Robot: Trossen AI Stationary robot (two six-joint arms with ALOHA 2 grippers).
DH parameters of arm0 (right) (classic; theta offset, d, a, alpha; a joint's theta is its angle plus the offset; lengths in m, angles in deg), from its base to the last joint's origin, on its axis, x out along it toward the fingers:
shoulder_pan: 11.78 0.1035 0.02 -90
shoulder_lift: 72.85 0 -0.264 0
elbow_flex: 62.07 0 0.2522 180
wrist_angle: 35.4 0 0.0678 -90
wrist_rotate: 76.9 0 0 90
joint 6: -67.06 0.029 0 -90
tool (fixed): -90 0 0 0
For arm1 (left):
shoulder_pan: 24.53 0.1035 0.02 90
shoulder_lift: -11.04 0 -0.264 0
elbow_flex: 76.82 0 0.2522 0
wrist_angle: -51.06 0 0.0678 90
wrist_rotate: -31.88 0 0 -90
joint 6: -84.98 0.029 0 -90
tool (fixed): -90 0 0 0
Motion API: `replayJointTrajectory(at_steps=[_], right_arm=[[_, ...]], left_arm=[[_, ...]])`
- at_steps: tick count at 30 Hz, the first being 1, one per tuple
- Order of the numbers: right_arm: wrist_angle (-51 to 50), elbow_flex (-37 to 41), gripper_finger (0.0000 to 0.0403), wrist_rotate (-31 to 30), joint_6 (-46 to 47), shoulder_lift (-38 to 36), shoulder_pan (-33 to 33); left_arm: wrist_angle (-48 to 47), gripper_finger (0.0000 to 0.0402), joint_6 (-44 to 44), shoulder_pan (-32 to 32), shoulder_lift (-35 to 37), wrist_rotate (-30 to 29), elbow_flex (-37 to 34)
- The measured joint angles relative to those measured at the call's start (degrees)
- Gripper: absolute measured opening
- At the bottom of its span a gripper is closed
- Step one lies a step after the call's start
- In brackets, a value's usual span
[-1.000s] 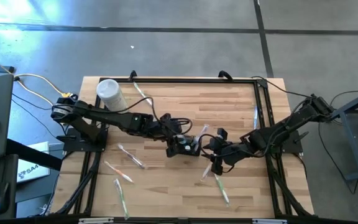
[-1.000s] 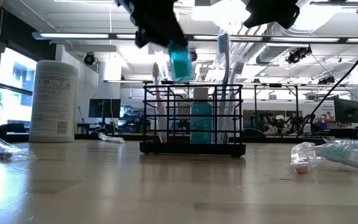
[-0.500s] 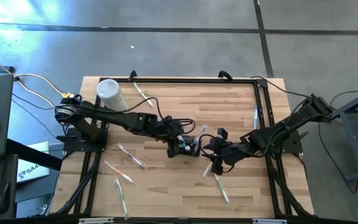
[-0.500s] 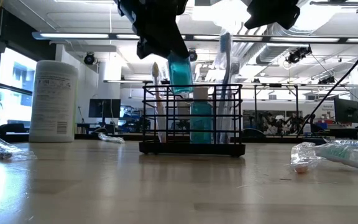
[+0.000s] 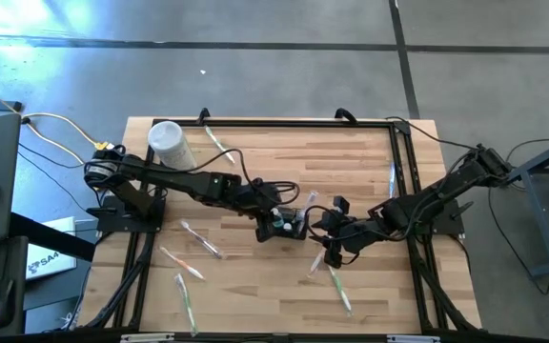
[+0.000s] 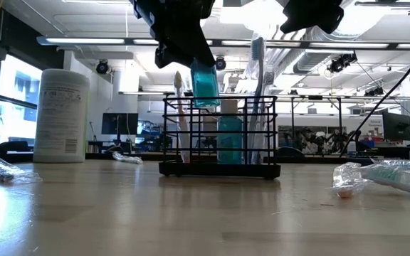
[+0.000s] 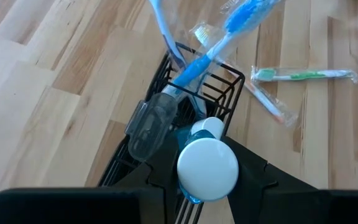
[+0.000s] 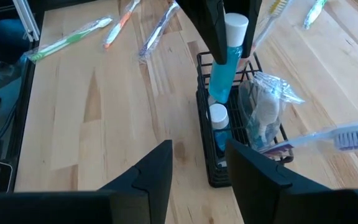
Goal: Pick & Place toothbrushing station
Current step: Put the blue mouthwash bottle into the mesh organizer
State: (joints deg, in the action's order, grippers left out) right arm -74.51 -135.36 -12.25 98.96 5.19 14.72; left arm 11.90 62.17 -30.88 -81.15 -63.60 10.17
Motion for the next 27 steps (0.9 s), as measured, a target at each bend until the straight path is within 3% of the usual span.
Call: replayJointTrajectory(at_steps=[17, 27], right_arm=[[0.17, 0.00, 0.0140, -0.01, 0.00, 0.02, -0.01], [0.17, 0.00, 0.0140, -0.01, 0.00, 0.04, 0.00]], left_arm=[[1.17, 0.0092, 0.24, 0.18, -2.13, -1.29, -0.04], [1.85, 0.0092, 0.44, 2.38, -4.61, 1.14, 0.00]])
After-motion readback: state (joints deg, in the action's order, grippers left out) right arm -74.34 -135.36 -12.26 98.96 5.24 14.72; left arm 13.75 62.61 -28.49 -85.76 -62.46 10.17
